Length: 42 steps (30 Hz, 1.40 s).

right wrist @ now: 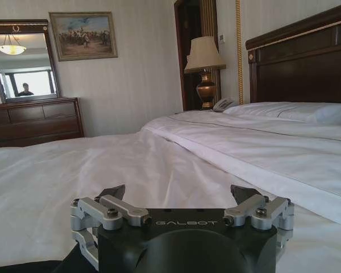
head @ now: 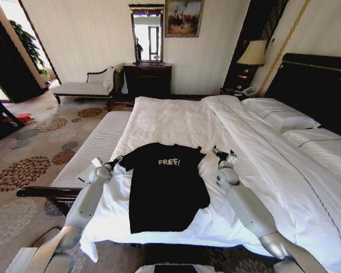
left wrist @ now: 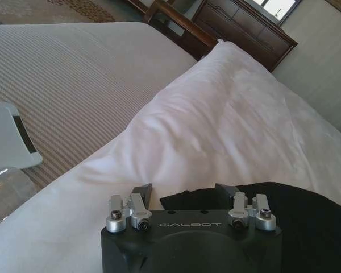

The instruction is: Fold the clothes on the bed.

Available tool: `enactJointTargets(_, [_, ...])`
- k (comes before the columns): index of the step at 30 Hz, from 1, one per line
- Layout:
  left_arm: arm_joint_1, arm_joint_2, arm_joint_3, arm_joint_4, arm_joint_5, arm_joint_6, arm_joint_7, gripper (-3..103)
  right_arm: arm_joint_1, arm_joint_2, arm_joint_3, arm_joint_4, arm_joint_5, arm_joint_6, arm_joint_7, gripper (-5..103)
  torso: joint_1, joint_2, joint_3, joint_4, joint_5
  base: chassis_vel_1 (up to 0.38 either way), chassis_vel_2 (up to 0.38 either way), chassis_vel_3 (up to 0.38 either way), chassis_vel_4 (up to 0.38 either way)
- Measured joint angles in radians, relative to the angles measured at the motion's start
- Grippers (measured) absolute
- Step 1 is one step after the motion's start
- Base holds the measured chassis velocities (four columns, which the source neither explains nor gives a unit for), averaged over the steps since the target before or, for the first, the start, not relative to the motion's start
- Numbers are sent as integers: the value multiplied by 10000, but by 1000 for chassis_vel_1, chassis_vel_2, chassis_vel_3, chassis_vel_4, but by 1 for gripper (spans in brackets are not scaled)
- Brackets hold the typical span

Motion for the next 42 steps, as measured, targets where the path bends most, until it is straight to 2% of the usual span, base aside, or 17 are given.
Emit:
enactJointTargets(1, [0,0,0,0,0,0,0,66,0,0,0,0,0,0,0,100,0,0,0,0,0,0,0,0,0])
enactJointTargets(4, [-2,-19,-2,-14,38,-41,12,49,61,30,-29,-82,-2,11,-12,100,0,0,0,-2,0,0,0,0,0])
enactJointTargets(7, [0,-19,-13,-22,72,-67,11,44,58,35,-29,-89,-7,17,-18,100,0,0,0,-2,0,0,0,0,0])
enactJointTargets(10, [46,-14,-40,-39,169,-124,12,28,11,32,-15,-89,-12,27,-22,100,0,0,0,-2,0,0,0,0,0])
enactJointTargets(12, [62,-12,-49,-49,192,-145,12,28,-5,27,-6,-88,-12,28,-23,100,0,0,0,-2,0,0,0,0,0])
enactJointTargets(16, [151,34,-114,-189,252,-249,-13,7,-53,-34,66,-49,-14,36,-25,100,0,0,0,-2,-1,0,0,0,0])
enactJointTargets(18, [155,63,-144,-227,251,-269,-28,3,-67,-45,87,-36,-12,38,-25,100,0,0,-1,-2,-1,0,0,0,0])
enactJointTargets(29, [-2,331,-372,-347,91,-390,-111,0,-133,-46,133,-5,6,42,-21,100,-1,0,0,-1,-1,0,0,0,0])
enactJointTargets(42, [-297,252,-367,33,267,-485,-135,0,-196,16,74,-202,-50,54,-23,100,0,0,0,-2,0,0,0,0,0])
